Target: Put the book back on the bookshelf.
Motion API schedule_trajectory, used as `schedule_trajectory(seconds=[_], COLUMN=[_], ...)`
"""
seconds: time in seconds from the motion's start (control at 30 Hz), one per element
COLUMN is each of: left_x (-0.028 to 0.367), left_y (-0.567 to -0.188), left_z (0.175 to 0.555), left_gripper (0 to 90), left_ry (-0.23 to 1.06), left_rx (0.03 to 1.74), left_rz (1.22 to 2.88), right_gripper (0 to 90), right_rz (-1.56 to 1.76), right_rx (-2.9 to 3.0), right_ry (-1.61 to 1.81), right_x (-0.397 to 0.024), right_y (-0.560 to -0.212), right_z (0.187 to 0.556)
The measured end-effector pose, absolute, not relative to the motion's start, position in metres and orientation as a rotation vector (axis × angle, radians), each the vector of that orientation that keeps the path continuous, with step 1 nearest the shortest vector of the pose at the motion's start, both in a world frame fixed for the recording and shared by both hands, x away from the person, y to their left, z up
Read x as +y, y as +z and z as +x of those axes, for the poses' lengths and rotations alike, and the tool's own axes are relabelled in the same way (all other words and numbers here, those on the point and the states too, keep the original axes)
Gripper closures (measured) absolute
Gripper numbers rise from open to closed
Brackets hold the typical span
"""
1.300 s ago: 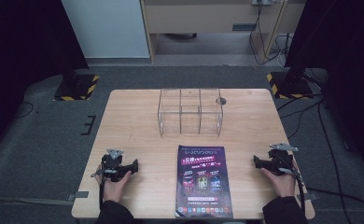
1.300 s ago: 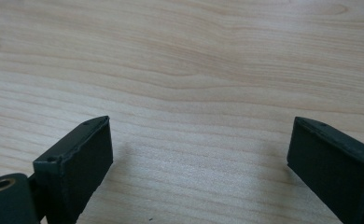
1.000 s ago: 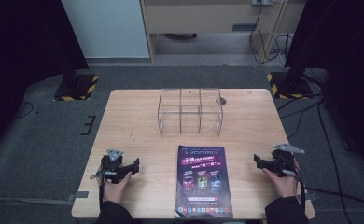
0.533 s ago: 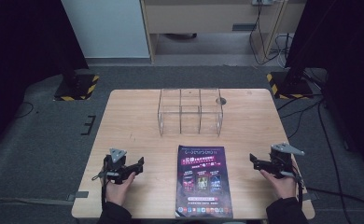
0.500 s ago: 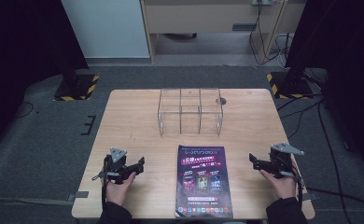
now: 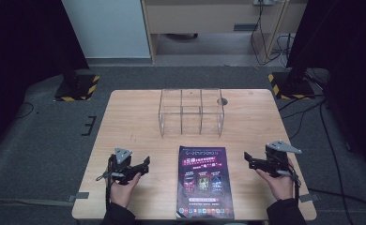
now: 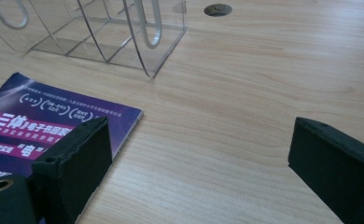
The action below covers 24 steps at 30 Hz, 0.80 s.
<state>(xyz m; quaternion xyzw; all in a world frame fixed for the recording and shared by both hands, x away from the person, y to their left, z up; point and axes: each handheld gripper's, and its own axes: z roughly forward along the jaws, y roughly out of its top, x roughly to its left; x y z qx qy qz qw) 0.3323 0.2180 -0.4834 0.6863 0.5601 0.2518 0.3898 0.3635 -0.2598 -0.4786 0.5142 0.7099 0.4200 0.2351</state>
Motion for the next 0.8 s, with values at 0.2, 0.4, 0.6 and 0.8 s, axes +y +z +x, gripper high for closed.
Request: schedule_trajectory(seconds=[0.2,0.4,0.6,0.8], left_x=[0.211,0.202,0.187,0.174], left_y=[-0.48,-0.474,-0.468,-0.472], left_z=[0.333,0.338,0.341,0.34], left_gripper=[16.8,17.2,17.1,17.1], left_ry=[0.65,0.644,0.645,0.619], left_rx=[1.411,1.392,1.351,1.326], left_rz=[1.745,1.734,1.749,1.769], right_gripper=[7.2,7.0,7.1,7.3], right_rz=[1.366,1.345,1.328,1.319], right_rx=[1.972,1.977,1.975,1.997], right_ry=[1.143,1.167,1.185,1.204], right_x=[-0.251,-0.241,-0.235,-0.228], right_y=[-0.473,-0.467,-0.465,-0.465], right_z=[0.367,0.372,0.374,0.373])
